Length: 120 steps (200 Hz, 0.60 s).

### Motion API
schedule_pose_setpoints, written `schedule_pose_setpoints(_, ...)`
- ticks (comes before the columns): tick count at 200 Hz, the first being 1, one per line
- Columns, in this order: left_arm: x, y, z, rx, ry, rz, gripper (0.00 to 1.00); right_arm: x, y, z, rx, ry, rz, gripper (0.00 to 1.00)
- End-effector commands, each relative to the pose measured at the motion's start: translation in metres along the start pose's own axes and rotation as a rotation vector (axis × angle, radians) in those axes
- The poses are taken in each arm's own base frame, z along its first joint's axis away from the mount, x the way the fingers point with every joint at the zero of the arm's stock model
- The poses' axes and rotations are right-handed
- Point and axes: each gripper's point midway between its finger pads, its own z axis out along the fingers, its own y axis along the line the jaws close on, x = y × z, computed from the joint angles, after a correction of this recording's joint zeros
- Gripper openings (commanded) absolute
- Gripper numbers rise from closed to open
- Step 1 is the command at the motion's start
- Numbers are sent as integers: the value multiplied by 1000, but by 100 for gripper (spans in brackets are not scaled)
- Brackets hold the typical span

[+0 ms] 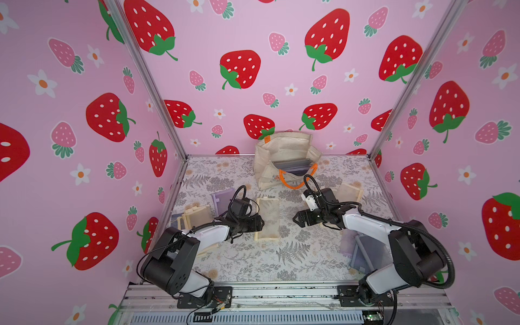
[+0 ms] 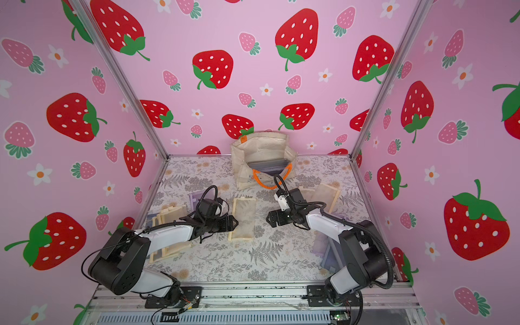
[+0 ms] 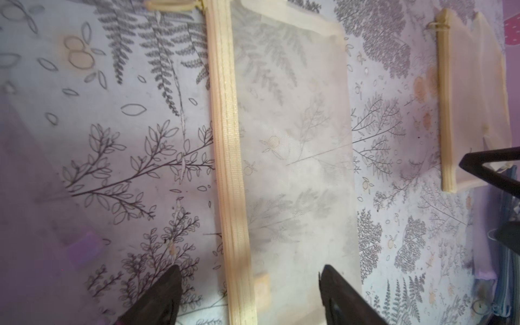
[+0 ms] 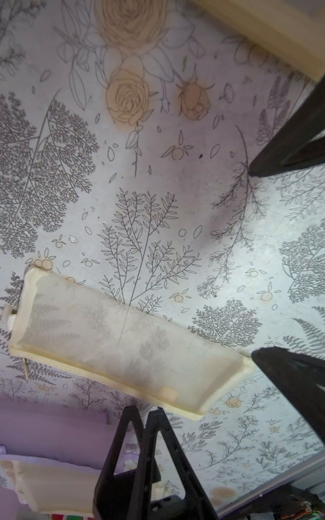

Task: Put the pencil pouch into the canvas bag
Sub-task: Pick up the pencil pouch from the center of the board.

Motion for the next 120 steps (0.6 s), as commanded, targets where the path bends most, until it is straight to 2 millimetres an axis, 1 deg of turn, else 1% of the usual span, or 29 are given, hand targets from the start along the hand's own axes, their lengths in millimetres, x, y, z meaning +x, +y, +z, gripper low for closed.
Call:
schedule_pose_setpoints(1, -17, -11, 6, 46, -31, -10, 75, -13, 3, 13, -42, -26, 37, 94)
schedule_pose_setpoints(30, -14, -10, 16, 57, -12, -25, 72, -13, 4, 28, -71, -8, 54, 92)
schedule_pose_setpoints(44, -12, -11, 21, 66, -3, -33, 69, -12, 4, 35, -87, 2, 67, 92)
schedule_pose_setpoints(74, -4, -19, 34, 95, 19, -41, 58, -7, 3, 47, -111, 21, 95, 91)
schedule_pose_setpoints(89, 0, -23, 39, 104, 25, -41, 49, -5, 4, 52, -127, 30, 106, 90)
schedule_pose_setpoints(120, 6, -29, 47, 109, 30, -41, 35, -1, 6, 61, -156, 51, 125, 88)
